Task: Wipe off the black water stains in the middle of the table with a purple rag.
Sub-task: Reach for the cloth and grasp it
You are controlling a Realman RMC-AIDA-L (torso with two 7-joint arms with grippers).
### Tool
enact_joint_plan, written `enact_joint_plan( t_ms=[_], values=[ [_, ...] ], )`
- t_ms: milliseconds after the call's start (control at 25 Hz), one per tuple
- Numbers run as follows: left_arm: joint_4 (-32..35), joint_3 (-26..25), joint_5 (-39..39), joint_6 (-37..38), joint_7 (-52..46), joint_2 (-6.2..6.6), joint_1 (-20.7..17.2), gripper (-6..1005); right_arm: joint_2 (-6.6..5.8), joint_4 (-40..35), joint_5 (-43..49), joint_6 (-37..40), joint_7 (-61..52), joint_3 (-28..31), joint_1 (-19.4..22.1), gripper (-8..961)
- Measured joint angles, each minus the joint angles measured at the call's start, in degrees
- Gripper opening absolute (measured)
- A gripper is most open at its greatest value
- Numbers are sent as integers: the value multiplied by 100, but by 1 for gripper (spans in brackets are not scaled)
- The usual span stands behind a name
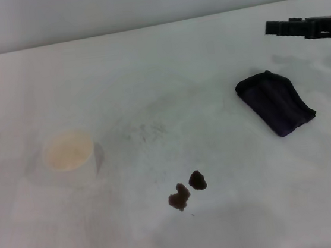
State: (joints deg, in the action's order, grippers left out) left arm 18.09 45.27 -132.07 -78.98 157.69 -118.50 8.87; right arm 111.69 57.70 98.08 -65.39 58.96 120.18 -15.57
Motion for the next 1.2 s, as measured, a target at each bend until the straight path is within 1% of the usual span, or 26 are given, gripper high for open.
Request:
enact_joint_plan(
  t_ms=[160, 320, 360, 440, 520, 600, 640, 800, 920, 1040, 1200],
  values=[
    [144, -16, -3, 9, -39, 13, 30, 876, 68, 1236, 1959, -302, -1607, -13, -282, 868],
    [157, -121, -6, 50, -132, 55, 126, 876, 81, 1954, 3244, -941, -2694, -18, -723, 868],
    [146, -132, -6, 69, -136, 71, 152, 877, 83, 2054, 3540, -1091, -2893, -22, -858, 868],
    [139, -134, -7, 142, -140, 95, 206, 877, 128, 2149, 4234, -1431, -3267, -71, -1177, 868],
    [161, -134, -3, 205, -139, 98, 260, 877, 224, 2150, 4875, -1699, -3520, -201, -1479, 868],
    [169, -135, 0, 229, -125, 99, 345, 877, 330, 2126, 5478, -1859, -3725, -422, -1697, 868],
    [169, -136, -1, 238, -125, 99, 379, 877, 351, 2124, 5693, -1894, -3872, -611, -1764, 868],
    [169, -142, -5, 333, -131, 94, 516, 877, 350, 2035, 6023, -1934, -4430, -1395, -1947, 869],
    [165, -148, -3, 418, -132, 98, 526, 876, 353, 1696, 6109, -1884, -4692, -1884, -2181, 869],
    [164, -150, 4, 447, -129, 89, 529, 876, 354, 1237, 6123, -1741, -4766, -2120, -2336, 868],
    [164, -151, 4, 450, -113, 69, 532, 876, 361, 548, 6133, -1357, -4783, -2304, -2519, 868]
  ],
)
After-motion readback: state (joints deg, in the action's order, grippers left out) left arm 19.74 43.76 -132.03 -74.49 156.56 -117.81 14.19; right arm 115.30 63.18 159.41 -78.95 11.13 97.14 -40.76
